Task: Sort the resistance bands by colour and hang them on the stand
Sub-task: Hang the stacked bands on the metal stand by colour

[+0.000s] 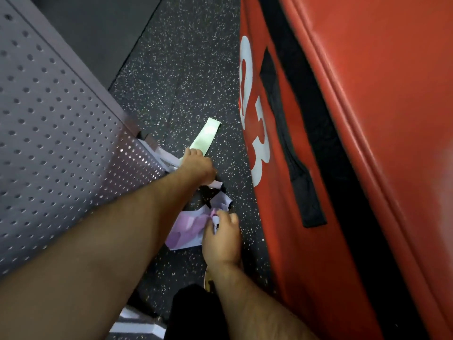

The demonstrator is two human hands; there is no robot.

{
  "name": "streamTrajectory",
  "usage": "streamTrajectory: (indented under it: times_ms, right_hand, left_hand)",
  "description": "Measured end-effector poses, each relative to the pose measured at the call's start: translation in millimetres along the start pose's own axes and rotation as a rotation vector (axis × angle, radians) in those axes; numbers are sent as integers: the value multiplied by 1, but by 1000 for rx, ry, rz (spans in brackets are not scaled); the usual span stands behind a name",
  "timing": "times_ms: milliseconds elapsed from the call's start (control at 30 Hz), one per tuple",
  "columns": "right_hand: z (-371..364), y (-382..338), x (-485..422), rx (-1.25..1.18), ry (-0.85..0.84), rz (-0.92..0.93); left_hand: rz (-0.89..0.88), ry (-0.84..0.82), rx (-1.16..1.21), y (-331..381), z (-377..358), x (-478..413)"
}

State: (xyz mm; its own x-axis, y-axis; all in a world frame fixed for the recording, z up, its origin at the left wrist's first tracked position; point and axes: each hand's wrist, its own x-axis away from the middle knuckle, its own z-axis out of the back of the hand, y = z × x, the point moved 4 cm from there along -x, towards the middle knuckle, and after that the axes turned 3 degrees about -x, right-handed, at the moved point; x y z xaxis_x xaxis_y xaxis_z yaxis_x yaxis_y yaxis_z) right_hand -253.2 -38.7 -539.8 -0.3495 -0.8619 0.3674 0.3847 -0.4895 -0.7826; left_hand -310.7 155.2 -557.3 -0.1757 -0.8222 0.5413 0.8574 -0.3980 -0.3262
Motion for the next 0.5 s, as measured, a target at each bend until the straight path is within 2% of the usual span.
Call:
streamTrajectory:
  times_ms: [133, 300, 400, 500]
  right_hand:
    - [-4, 1, -12, -23, -5, 21]
    - [-4, 8, -8, -24, 22, 5]
    - [0, 7, -8, -41, 39, 0]
    - [8, -5, -9, -20, 41, 10]
  left_hand:
    - [46, -242, -78, -3, -4, -13]
    - [38, -256, -1, 3, -5, -11]
    - [-4, -93, -20, 1, 1, -1]
    - [-14, 187, 154, -4, 17, 23]
